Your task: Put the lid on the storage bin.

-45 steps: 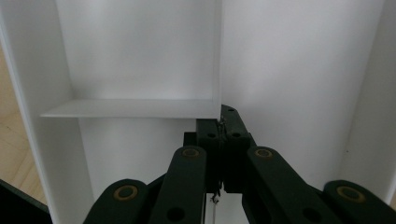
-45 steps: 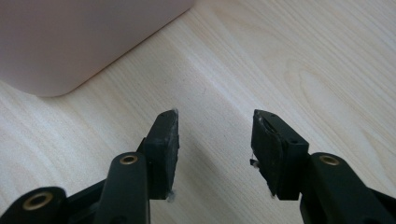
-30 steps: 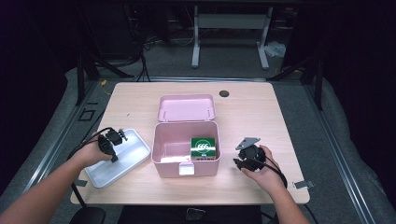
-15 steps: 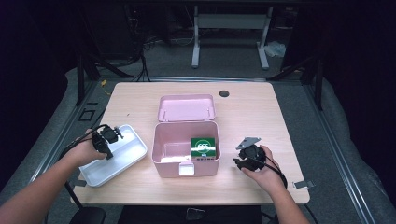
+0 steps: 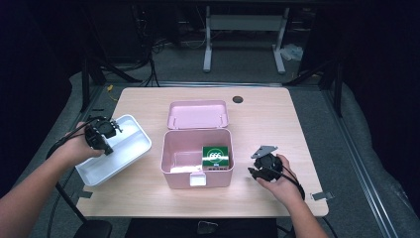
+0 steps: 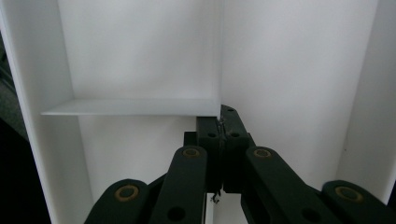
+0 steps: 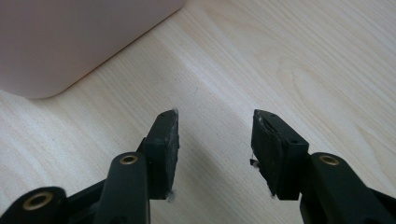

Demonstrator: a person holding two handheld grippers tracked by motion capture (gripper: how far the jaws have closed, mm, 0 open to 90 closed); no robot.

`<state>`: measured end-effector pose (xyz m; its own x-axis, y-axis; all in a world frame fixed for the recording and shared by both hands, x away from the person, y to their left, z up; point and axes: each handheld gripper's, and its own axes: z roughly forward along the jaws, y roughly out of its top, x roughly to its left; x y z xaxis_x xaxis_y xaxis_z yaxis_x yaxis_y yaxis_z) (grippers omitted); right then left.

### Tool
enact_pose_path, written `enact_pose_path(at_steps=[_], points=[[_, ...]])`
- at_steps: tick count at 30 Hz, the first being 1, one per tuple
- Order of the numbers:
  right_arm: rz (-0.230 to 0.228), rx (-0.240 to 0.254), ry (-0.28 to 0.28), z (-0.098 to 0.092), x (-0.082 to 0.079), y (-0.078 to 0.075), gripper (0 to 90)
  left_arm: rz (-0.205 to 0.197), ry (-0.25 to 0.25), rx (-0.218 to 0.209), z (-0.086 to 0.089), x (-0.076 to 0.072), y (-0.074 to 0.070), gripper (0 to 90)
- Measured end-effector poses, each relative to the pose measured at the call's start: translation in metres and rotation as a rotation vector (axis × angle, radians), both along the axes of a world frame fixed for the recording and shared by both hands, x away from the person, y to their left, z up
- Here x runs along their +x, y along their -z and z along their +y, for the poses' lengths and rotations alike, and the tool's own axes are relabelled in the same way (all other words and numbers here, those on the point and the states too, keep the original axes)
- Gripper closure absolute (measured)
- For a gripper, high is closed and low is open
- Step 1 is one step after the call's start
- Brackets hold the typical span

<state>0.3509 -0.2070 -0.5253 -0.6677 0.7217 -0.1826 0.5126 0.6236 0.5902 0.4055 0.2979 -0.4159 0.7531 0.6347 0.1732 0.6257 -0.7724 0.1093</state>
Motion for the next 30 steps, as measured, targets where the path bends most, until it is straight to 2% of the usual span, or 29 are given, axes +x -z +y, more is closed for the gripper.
enact_pose_path(at_steps=[7,17,21,26,30], points=[[0.001,-0.007,-0.001,0.0,0.0,0.001,50.8,-0.016,0.025,0.025,-0.007,-0.003,-0.018,89.5],[0.0,-0.008,-0.004,0.0,0.001,0.001,50.6,-0.004,0.078,0.04,-0.024,-0.006,-0.029,89.5],[0.001,-0.007,-0.002,0.0,0.001,0.001,50.6,-0.008,0.112,0.045,-0.035,-0.007,-0.037,89.5],[0.006,-0.004,0.001,0.0,0.0,0.001,50.5,0.01,0.154,0.057,-0.049,-0.009,-0.048,89.5],[0.006,-0.006,-0.001,0.0,0.0,0.001,50.5,0.012,0.208,0.062,-0.065,-0.011,-0.053,89.5]])
